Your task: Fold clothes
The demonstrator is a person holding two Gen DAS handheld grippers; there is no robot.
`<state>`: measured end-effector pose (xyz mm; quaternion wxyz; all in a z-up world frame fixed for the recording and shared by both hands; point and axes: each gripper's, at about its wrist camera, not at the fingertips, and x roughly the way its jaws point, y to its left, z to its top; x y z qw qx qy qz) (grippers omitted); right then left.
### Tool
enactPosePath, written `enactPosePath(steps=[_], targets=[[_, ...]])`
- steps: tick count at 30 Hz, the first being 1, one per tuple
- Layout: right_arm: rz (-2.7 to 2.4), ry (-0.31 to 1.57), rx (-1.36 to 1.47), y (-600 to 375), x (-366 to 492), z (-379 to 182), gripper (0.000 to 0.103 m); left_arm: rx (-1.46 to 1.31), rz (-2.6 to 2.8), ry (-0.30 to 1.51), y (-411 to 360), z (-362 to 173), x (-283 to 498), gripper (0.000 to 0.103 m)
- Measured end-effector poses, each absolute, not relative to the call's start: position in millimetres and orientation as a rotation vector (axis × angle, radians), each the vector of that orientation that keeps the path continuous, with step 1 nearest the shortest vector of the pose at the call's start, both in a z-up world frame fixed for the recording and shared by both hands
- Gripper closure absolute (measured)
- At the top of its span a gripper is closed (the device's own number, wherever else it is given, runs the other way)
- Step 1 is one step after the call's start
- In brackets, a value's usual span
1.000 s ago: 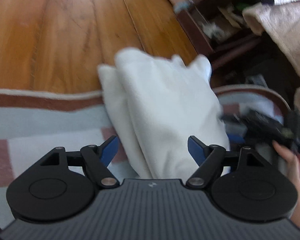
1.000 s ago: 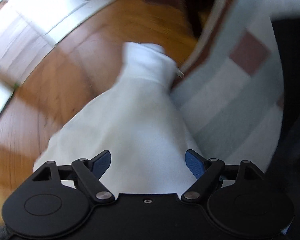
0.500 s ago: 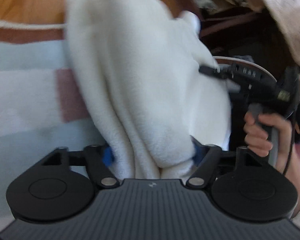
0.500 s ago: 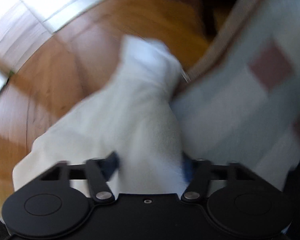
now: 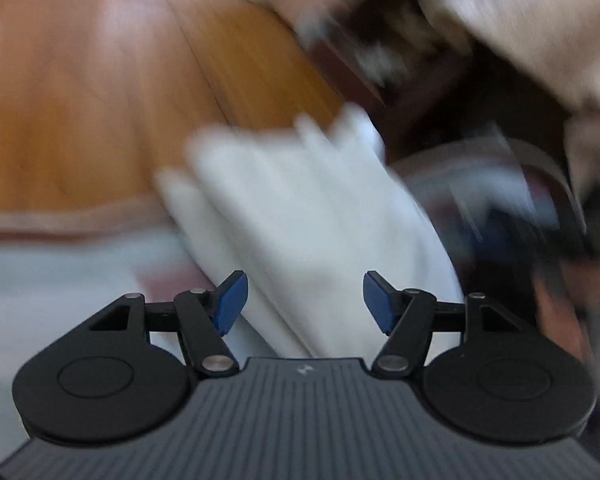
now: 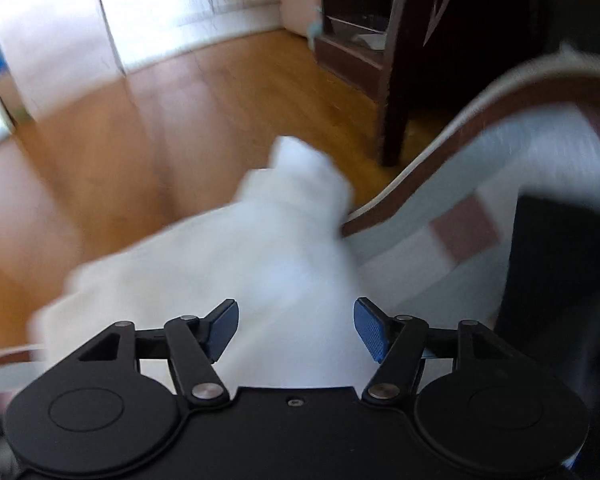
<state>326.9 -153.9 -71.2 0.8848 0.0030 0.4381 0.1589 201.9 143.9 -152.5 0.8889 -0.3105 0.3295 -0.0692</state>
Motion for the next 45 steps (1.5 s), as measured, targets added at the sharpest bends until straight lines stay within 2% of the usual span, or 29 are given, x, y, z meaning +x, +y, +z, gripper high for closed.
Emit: enactPosePath(steps=[3,5,8,12,14,18,21,24,25,26,27,30,32,36,40,45], targets=[[0.476,0.923,0.063,-162,266,-89,0.037,-0.698,-0.201,0.672,164,-152,218,0.046],[0.6,0.982,0.021,-148,234,-105,0.048,-0.639,-0.213,0.68,159,-150,231,0.062],[0.65,0.997,-0.105,-119,199,-129,0.045,-0.469,-0.233,0.727,133,-157,252,0.07],[0.623,1.015,-0.173,-97,186,-154,0.044,-0.326,-0.11,0.891,123,-180,277,0.068],[0.627,1.032,-0.208,-92,188,-155,0.044,-0.382,-0.097,0.888,132,-184,273,0.064],[0.64,1.053,-0.301,-85,187,-151,0.043,-0.423,-0.022,0.908,143,-187,257,0.064],[0.582,1.045,-0.171,-94,187,-136,0.043,-0.374,0.003,0.924,143,-173,246,0.062],[0.455,0.952,-0.087,-103,172,-109,0.043,-0.339,0.022,0.937,146,-152,217,0.053],[0.374,0.911,-0.093,-106,166,-97,0.041,-0.396,0.039,0.935,149,-143,200,0.046],[0.271,0.875,-0.116,-110,162,-86,0.034,-0.465,0.053,0.936,153,-134,187,0.038],[0.193,0.854,-0.118,-115,160,-76,0.033,-0.514,0.044,0.933,152,-128,178,0.036],[0.081,0.868,-0.033,-134,158,-56,0.032,-0.537,-0.018,0.922,147,-106,143,0.028],[0.049,0.898,0.002,-141,153,-47,0.032,-0.487,-0.031,0.939,142,-92,122,0.015],[0.029,0.901,0.035,-149,137,-40,0.029,-0.415,-0.012,0.959,135,-72,95,0.002],[0.024,0.96,0.079,-157,126,-44,0.029,-0.408,-0.001,0.986,131,-63,80,0.0],[0.031,1.006,0.137,-165,109,-39,0.029,-0.274,0.062,1.051,109,-59,85,0.0]])
